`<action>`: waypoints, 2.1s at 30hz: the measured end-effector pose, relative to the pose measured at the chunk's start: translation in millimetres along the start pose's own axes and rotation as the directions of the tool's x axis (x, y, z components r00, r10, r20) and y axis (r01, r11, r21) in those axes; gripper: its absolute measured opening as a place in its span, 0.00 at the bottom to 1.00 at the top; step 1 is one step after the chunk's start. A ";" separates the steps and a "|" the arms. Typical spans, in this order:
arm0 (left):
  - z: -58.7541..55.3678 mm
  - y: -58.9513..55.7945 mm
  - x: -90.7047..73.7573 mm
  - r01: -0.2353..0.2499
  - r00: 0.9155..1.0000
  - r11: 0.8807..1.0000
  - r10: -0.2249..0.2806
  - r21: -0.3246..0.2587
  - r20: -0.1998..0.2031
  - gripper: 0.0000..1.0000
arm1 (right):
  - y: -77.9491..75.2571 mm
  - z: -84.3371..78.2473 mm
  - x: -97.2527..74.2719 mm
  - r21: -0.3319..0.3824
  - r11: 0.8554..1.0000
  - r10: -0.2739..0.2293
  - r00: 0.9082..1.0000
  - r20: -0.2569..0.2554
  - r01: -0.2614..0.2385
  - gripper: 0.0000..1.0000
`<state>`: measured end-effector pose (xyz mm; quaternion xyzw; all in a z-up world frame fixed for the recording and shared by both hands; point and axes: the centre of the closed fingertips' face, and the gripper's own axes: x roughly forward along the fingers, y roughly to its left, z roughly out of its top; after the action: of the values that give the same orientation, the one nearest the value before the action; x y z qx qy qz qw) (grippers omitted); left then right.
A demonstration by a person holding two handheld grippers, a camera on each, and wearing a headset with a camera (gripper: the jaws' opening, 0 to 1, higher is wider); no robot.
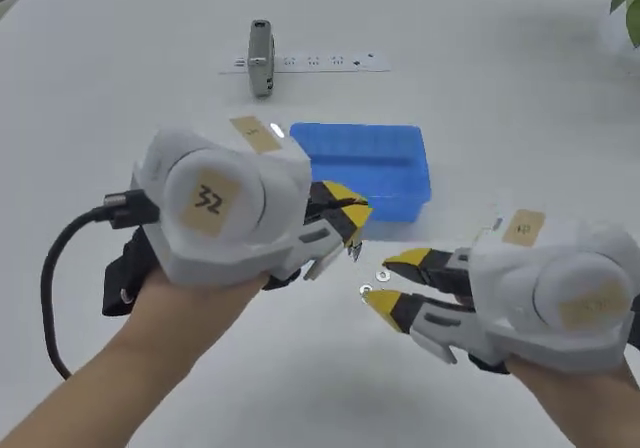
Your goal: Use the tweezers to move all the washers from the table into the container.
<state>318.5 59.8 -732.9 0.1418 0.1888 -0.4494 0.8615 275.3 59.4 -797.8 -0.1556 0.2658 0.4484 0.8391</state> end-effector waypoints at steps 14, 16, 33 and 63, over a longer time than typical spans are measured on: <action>-22.3 -8.2 15.1 0.021 1.000 0.998 -0.022 -0.063 -0.019 0.00 | 15.0 -20.7 -6.7 0.080 0.996 0.031 0.999 -0.037 -0.028 0.18; -23.0 -6.9 14.8 0.009 1.000 0.998 -0.010 -0.062 -0.011 0.00 | 14.4 -22.0 -6.5 0.075 0.997 0.030 0.999 -0.042 -0.026 0.17; -25.8 -7.3 11.2 -0.002 1.000 0.995 0.001 -0.096 -0.015 0.00 | 6.1 -26.1 -4.3 0.080 0.997 0.013 0.998 -0.054 -0.009 0.14; -24.6 -15.0 13.9 0.003 1.000 0.996 -0.003 -0.087 -0.002 0.00 | 5.4 -28.4 -6.3 0.090 0.996 0.009 0.998 -0.056 -0.003 0.13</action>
<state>308.5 51.6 -762.2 0.1043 0.2094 -0.4418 0.8661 259.2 44.0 -817.2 -0.1294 0.3098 0.4339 0.8360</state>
